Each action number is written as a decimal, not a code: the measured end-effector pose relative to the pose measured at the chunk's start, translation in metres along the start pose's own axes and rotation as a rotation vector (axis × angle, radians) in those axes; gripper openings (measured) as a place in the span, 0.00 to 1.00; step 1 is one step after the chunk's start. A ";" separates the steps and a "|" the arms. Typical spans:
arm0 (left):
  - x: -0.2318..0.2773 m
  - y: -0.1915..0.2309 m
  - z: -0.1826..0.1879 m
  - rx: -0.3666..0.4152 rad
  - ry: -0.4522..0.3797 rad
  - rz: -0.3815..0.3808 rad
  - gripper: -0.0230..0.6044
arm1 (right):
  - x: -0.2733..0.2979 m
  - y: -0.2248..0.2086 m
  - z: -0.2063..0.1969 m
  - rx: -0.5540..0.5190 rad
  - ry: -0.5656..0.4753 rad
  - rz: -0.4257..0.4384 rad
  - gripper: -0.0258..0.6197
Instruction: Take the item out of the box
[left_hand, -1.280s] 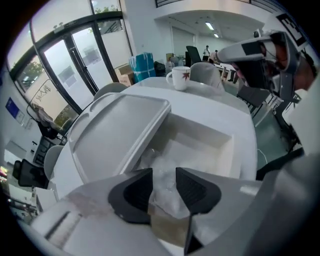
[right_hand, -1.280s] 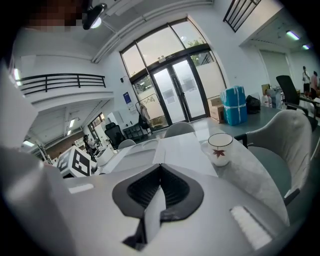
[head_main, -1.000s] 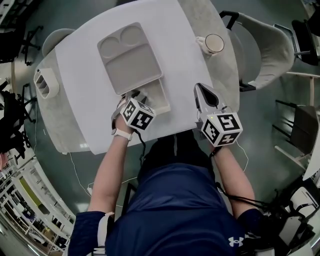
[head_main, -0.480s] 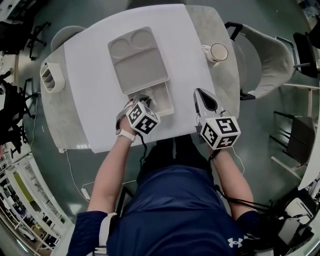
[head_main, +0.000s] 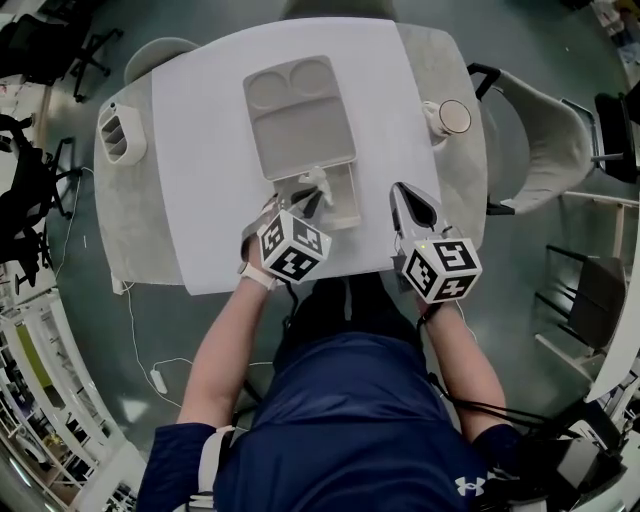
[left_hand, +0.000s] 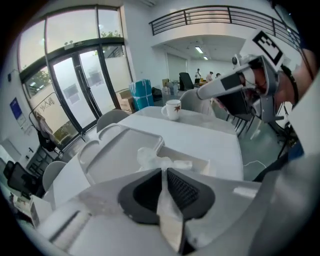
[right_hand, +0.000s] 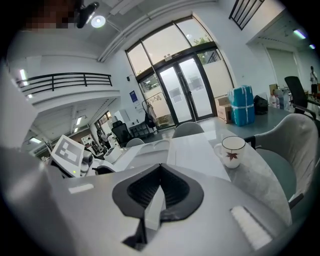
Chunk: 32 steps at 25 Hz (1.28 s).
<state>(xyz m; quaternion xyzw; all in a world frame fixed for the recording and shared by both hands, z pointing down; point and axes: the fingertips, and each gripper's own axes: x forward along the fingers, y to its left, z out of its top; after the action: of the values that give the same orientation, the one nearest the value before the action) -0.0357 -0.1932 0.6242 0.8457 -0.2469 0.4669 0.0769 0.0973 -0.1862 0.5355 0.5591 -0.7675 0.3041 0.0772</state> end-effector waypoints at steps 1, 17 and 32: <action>-0.008 0.003 0.005 -0.020 -0.023 0.011 0.10 | 0.000 0.003 0.002 -0.004 -0.002 0.006 0.04; -0.150 0.074 0.022 -0.329 -0.315 0.233 0.10 | 0.009 0.093 0.065 -0.173 -0.080 0.165 0.04; -0.225 0.112 -0.033 -0.509 -0.381 0.419 0.10 | 0.014 0.153 0.113 -0.278 -0.165 0.264 0.04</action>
<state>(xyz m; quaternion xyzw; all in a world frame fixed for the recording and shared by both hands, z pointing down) -0.2154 -0.2007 0.4448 0.8025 -0.5322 0.2305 0.1402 -0.0215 -0.2312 0.3931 0.4606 -0.8724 0.1558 0.0501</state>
